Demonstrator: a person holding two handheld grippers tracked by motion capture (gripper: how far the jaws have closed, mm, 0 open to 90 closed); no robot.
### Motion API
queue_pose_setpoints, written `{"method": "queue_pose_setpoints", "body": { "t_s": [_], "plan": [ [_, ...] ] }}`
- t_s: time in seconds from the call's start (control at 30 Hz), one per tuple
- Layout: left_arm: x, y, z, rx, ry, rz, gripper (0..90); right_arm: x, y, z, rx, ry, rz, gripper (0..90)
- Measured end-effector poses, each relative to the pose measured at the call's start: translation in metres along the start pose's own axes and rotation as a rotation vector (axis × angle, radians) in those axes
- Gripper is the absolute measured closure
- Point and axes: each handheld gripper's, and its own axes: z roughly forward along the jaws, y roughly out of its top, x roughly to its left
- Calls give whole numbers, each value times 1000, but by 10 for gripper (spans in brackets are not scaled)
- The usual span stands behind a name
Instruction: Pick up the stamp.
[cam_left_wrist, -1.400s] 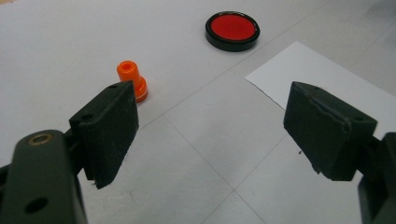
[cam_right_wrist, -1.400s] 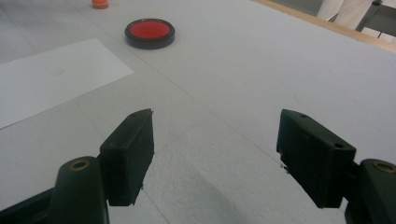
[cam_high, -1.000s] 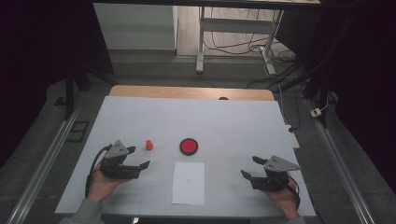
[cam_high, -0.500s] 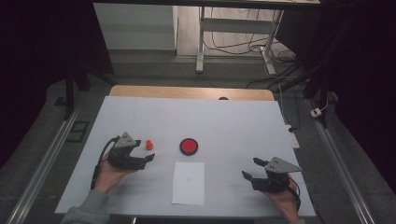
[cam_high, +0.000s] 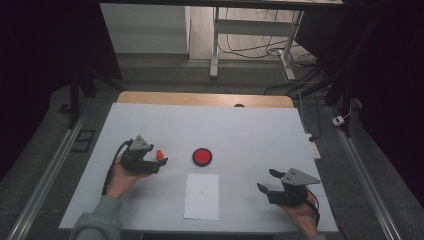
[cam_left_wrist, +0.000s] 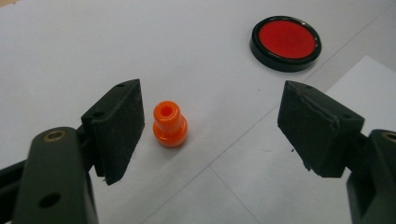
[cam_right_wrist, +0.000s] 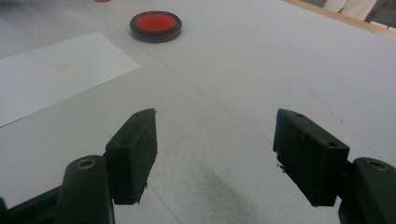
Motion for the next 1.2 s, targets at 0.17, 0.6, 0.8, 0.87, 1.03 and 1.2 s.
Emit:
{"method": "queue_pose_setpoints", "body": {
  "t_s": [0.17, 0.6, 0.8, 0.87, 1.03, 1.2],
  "plan": [
    [8, 3, 6, 5, 10, -8, 251, 0, 1, 0, -6, -1, -2, 302],
    [22, 3, 30, 43, 22, -28, 289, -1, -2, 1, 6, 3, -4, 305],
    [20, 0, 33, 61, 31, 6, 346, -1, -3, 1, 9, 9, 1, 307],
    [19, 0, 34, 66, 29, 18, 363, -1, -3, 1, 9, -5, -2, 306],
    [20, -1, 36, 70, 37, 20, 399, -2, -4, 1, -2, 0, 6, 306],
    [22, -4, 38, 76, 49, 17, 442, -1, -4, 2, 8, 1, -2, 307]
  ]
}}
